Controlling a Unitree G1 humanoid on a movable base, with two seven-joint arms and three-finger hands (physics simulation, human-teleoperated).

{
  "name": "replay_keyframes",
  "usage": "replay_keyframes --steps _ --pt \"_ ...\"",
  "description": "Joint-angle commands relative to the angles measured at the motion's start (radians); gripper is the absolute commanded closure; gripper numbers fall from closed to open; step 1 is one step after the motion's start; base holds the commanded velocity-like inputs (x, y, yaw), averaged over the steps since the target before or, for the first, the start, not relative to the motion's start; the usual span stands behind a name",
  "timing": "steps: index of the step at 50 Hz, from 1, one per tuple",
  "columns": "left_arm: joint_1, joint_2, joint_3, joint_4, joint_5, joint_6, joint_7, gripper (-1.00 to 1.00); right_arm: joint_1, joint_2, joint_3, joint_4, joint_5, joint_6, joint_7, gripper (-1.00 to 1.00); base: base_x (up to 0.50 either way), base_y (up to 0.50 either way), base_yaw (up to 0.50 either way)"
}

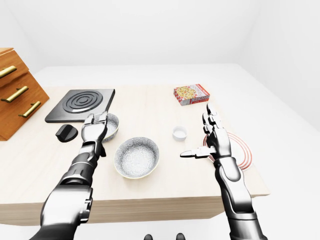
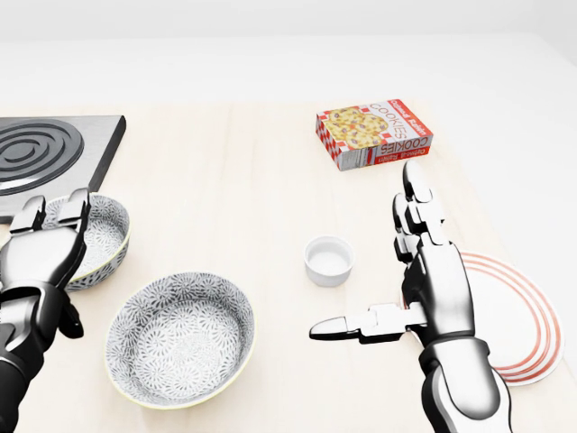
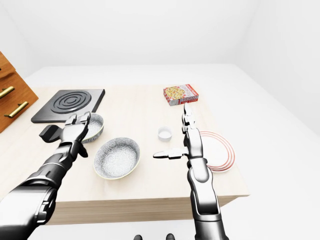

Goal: Pick the akita bowl from table center and place it on the plate.

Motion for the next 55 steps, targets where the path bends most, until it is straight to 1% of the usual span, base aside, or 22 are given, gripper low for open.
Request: replay_keyframes --steps 1,4,5,6,7,8,10,17,23,27,31,32,35,36,37,40,43,45,46,50,54,55 --pt "-0.002 -0.01 0.001 0.016 0.006 0.0 -0.029 -0.89 -0.001 -0.001 -0.001 0.004 0.002 0.0 0.0 -1.0 0.0 0.0 0.0" --pt "0.005 -0.007 0.007 0.016 -0.001 0.0 -0.034 -0.35 0.005 -0.002 -0.003 -0.003 0.005 0.0 0.003 -1.0 0.0 0.0 0.0" --pt "0.008 -0.005 0.007 0.015 -0.002 0.0 -0.033 -0.01 0.006 -0.002 -0.003 -0.004 0.006 0.0 0.004 -1.0 0.0 0.0 0.0" --pt "0.01 -0.003 0.006 0.015 -0.002 0.0 -0.033 0.26 0.007 -0.002 -0.003 -0.005 0.006 0.0 0.004 -1.0 0.0 0.0 0.0" --pt "0.013 -0.001 0.01 0.014 -0.007 0.0 -0.029 1.0 0.007 -0.002 -0.004 -0.003 0.007 0.0 0.005 -1.0 0.0 0.0 0.0" --pt "0.013 0.002 0.028 0.012 -0.031 0.0 -0.025 1.0 0.009 -0.001 -0.003 -0.005 0.01 0.0 0.008 -1.0 0.0 0.0 0.0" --pt "0.015 0.011 0.024 0.011 -0.037 0.0 -0.019 1.0 0.011 -0.001 -0.002 -0.008 0.011 0.0 0.01 -1.0 0.0 0.0 0.0" --pt "0.019 0.005 0.029 0.01 -0.064 0.0 0.011 1.0 0.019 0.002 0.008 -0.027 0.011 0.0 0.016 -1.0 0.0 0.0 0.0" --pt "0.019 0.006 0.023 0.009 -0.071 0.0 0.016 1.0 0.018 0.003 0.009 -0.031 0.012 0.0 0.016 -1.0 0.0 0.0 0.0" --pt "0.018 0.012 0.011 0.011 -0.056 0.0 0.042 1.0 0.02 0.003 0.008 -0.033 0.012 0.0 0.016 -1.0 0.0 0.0 0.0" --pt "0.023 0.012 0.032 0.013 -0.086 0.0 0.033 1.0 0.019 0.002 0.005 -0.033 0.014 0.0 0.016 -1.0 0.0 0.0 0.0" --pt "0.021 0.016 0.015 0.012 -0.064 0.0 0.061 1.0 0.018 0.003 0.006 -0.032 0.014 0.0 0.016 -1.0 0.0 0.0 0.0" --pt "0.021 0.015 0.019 0.014 -0.064 0.0 0.065 1.0 0.016 0.003 0.006 -0.032 0.014 0.0 0.015 -1.0 0.0 0.0 0.0" --pt "-0.088 0.014 0.045 -0.019 -0.104 0.0 -0.084 1.0 0.015 0.003 0.006 -0.031 0.014 0.0 0.014 -1.0 0.0 0.0 0.0" --pt "-0.106 0.014 0.053 -0.059 -0.126 0.0 -0.122 1.0 0.015 0.002 0.005 -0.032 0.014 0.0 0.014 -1.0 0.0 0.0 0.0" --pt "-0.081 0.018 0.054 -0.14 -0.157 0.0 -0.161 1.0 0.014 0.002 0.005 -0.03 0.014 0.0 0.014 -1.0 0.0 0.0 0.0" --pt "-0.033 0.028 0.066 -0.307 -0.172 0.0 -0.237 1.0 0.018 0.002 0.007 -0.037 0.014 0.0 0.015 -1.0 0.0 0.0 0.0" --pt "-0.001 0.022 0.089 -0.414 -0.198 0.0 -0.327 1.0 0.019 0.002 0.006 -0.038 0.014 0.0 0.016 -1.0 0.0 0.0 0.0" --pt "0.024 0.017 0.098 -0.504 -0.214 0.0 -0.4 1.0 0.018 0.001 0.006 -0.04 0.014 0.0 0.016 -1.0 0.0 0.0 0.0" --pt "0.091 -0.002 0.126 -0.733 -0.242 0.0 -0.555 1.0 0.014 0.001 0.005 -0.042 0.013 0.0 0.014 -1.0 0.0 0.0 0.0" --pt "0.106 -0.008 0.136 -0.816 -0.252 0.0 -0.628 1.0 0.01 -0.003 0.005 -0.065 0.006 0.0 0.015 -1.0 0.0 0.0 0.0" --pt "0.122 -0.013 0.138 -0.867 -0.256 0.0 -0.658 1.0 0.006 -0.006 0.0 -0.082 0.007 0.0 0.017 -1.0 0.0 0.0 0.0"
